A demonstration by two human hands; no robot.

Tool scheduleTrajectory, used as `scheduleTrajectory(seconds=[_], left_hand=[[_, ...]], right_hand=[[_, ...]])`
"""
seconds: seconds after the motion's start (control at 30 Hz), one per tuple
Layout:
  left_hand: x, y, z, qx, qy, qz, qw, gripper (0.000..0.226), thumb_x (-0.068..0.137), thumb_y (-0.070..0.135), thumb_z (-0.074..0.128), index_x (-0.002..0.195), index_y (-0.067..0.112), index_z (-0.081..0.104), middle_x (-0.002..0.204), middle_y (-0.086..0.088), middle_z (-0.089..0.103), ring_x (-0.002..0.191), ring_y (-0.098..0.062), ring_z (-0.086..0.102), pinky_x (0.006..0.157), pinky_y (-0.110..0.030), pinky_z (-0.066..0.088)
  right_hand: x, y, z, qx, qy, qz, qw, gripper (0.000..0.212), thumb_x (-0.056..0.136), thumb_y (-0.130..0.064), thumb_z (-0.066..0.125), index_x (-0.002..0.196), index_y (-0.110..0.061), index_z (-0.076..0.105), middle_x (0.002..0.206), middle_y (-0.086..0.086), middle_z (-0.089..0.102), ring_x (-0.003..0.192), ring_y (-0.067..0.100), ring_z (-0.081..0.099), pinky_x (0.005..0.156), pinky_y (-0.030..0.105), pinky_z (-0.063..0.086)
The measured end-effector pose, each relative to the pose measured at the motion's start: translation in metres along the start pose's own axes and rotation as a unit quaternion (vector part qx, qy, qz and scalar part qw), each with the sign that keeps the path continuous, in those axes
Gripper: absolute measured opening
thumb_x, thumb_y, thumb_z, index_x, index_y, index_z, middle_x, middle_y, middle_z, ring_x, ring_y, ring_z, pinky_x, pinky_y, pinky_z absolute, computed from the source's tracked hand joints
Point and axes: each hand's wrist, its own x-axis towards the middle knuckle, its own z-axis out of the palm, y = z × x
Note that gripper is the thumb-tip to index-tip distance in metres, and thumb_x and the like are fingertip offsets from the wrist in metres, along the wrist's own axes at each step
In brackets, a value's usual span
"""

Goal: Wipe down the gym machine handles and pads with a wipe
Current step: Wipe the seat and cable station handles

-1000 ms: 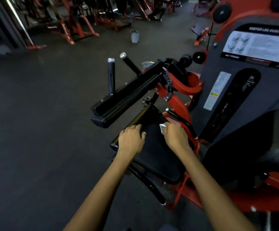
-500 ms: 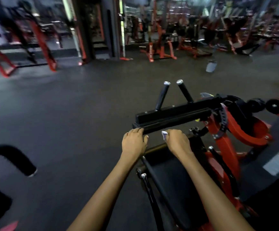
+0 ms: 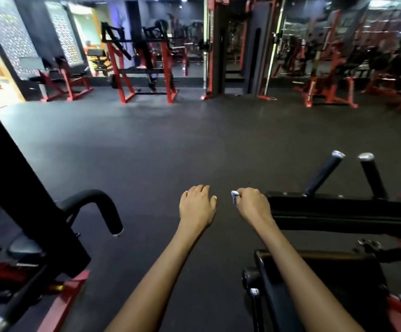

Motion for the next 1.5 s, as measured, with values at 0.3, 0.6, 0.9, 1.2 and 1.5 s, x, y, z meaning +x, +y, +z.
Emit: scheduleTrajectory(seconds=[0.3,0.6,0.9,1.2,1.5], left_hand=[[0.107,-0.074,0.001,0.003,0.013,-0.078,0.997,0.046,0.102,0.038,0.036,0.141,0.016,0.043,0.143,-0.002,0.048,0.134,-0.019,0.040,0.110,-0.033,0.026],[0.195,-0.154,-0.008,-0.010,0.068,-0.159,0.985,0.046,0.102,0.038,0.035,0.141,0.014,0.045,0.143,-0.002,0.048,0.135,-0.019,0.039,0.111,-0.033,0.026],[0.276,-0.242,0.009,0.001,0.114,-0.294,0.949,0.047,0.101,0.037,0.039,0.143,0.015,0.042,0.148,0.000,0.044,0.139,-0.018,0.033,0.116,-0.035,0.022],[0.326,-0.316,-0.008,0.054,0.141,-0.449,0.881,0.048,0.101,0.037,0.041,0.145,0.017,0.040,0.152,0.000,0.039,0.142,-0.019,0.028,0.117,-0.035,0.019],[0.321,-0.398,-0.017,0.066,0.183,-0.577,0.794,0.050,0.102,0.040,0.037,0.147,0.019,0.037,0.151,0.002,0.039,0.142,-0.017,0.029,0.116,-0.033,0.020]], right_hand=[[0.131,-0.076,0.038,-0.052,-0.035,-0.034,0.997,0.034,0.100,-0.032,0.037,0.114,-0.016,0.063,0.115,0.007,0.063,0.110,0.027,0.057,0.088,0.032,0.041],[0.240,-0.170,0.068,-0.038,-0.043,-0.108,0.993,0.032,0.099,-0.028,0.040,0.115,-0.012,0.063,0.118,0.009,0.062,0.112,0.028,0.056,0.090,0.034,0.041],[0.362,-0.258,0.120,-0.009,-0.069,-0.242,0.968,0.032,0.099,-0.027,0.040,0.111,-0.010,0.065,0.114,0.010,0.065,0.109,0.030,0.058,0.089,0.035,0.043],[0.464,-0.362,0.148,0.036,-0.070,-0.446,0.892,0.029,0.098,-0.023,0.041,0.100,-0.006,0.065,0.107,0.013,0.064,0.103,0.033,0.058,0.084,0.036,0.042],[0.479,-0.478,0.200,0.098,-0.133,-0.581,0.797,0.026,0.096,-0.023,0.044,0.096,-0.008,0.066,0.101,0.013,0.064,0.098,0.034,0.058,0.077,0.036,0.041]])
